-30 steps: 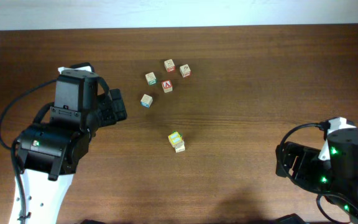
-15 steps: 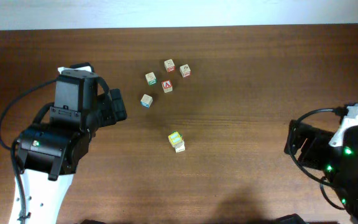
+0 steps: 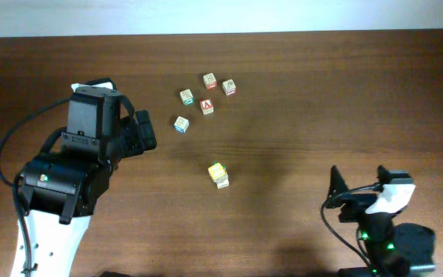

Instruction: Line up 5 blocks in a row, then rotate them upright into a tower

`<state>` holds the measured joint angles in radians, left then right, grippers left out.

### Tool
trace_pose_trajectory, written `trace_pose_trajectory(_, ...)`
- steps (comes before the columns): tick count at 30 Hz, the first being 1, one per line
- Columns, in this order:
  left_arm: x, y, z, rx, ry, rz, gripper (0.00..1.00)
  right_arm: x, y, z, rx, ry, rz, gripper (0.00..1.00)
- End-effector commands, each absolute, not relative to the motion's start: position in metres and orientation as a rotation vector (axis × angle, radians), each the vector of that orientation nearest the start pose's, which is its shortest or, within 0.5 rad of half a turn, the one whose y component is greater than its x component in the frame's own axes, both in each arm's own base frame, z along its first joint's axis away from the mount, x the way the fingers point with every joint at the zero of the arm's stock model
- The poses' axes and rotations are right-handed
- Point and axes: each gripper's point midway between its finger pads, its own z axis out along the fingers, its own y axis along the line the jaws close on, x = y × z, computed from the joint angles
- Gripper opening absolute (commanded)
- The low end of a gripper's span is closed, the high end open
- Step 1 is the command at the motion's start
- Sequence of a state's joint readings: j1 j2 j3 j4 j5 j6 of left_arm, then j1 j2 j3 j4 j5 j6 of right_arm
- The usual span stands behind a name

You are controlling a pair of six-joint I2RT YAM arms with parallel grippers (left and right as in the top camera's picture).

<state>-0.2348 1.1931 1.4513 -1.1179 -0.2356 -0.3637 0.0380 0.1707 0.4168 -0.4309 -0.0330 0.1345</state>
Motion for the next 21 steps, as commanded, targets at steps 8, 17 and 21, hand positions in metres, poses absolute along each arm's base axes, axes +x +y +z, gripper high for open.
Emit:
trace_pose_trajectory(8,0.302,-0.031,0.301,-0.274,2.371,-0.008,0.99,0.235,0.024,0.154,0.014,1.752,0.198,0.98)
trace_pose_trajectory(17,0.302,-0.031,0.301,-0.274,2.371,-0.008,0.99,0.238,0.005,0.149,0.072,1.748,0.088,0.98)
trace_pose_trajectory(21,0.302,-0.031,0.301,-0.274,2.371,-0.008,0.99,0.246,0.007,0.162,0.064,1.619,0.100,0.98)
